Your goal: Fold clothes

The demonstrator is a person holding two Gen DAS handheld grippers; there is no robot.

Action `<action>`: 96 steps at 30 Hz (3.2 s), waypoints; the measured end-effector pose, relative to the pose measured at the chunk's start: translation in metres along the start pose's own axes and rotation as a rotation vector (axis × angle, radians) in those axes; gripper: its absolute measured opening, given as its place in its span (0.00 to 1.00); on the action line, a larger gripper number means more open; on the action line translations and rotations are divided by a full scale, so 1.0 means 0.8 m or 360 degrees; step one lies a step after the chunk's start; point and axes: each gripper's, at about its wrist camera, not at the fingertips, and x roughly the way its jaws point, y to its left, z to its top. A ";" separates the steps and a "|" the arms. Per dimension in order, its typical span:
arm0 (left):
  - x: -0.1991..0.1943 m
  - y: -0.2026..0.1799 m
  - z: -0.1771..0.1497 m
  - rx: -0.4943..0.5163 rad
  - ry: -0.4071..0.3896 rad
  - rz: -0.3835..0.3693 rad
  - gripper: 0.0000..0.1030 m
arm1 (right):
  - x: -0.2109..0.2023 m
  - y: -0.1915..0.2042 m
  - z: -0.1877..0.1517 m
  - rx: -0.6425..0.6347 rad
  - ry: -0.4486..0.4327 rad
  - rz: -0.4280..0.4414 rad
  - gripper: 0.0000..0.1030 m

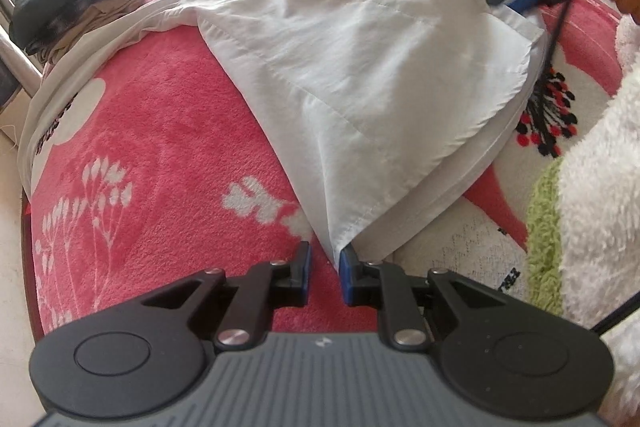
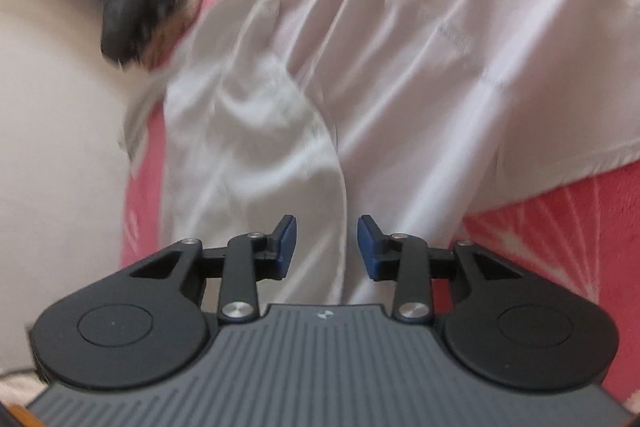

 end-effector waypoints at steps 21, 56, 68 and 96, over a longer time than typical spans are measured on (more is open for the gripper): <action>-0.022 0.017 -0.016 -0.0141 0.0120 -0.0207 0.17 | 0.008 0.030 -0.003 -0.0590 0.0114 -0.0418 0.02; -0.030 0.056 0.038 -0.0737 -0.0043 -0.0465 0.01 | -0.010 0.035 -0.006 -0.0431 0.0013 -0.0094 0.03; 0.020 -0.004 0.075 -0.0331 0.0109 -0.0281 0.45 | -0.006 0.022 -0.005 -0.0352 0.0014 -0.0130 0.03; -0.034 0.108 -0.007 -0.1193 0.0046 -0.0316 0.00 | 0.002 0.022 -0.005 -0.0382 0.0040 -0.0072 0.04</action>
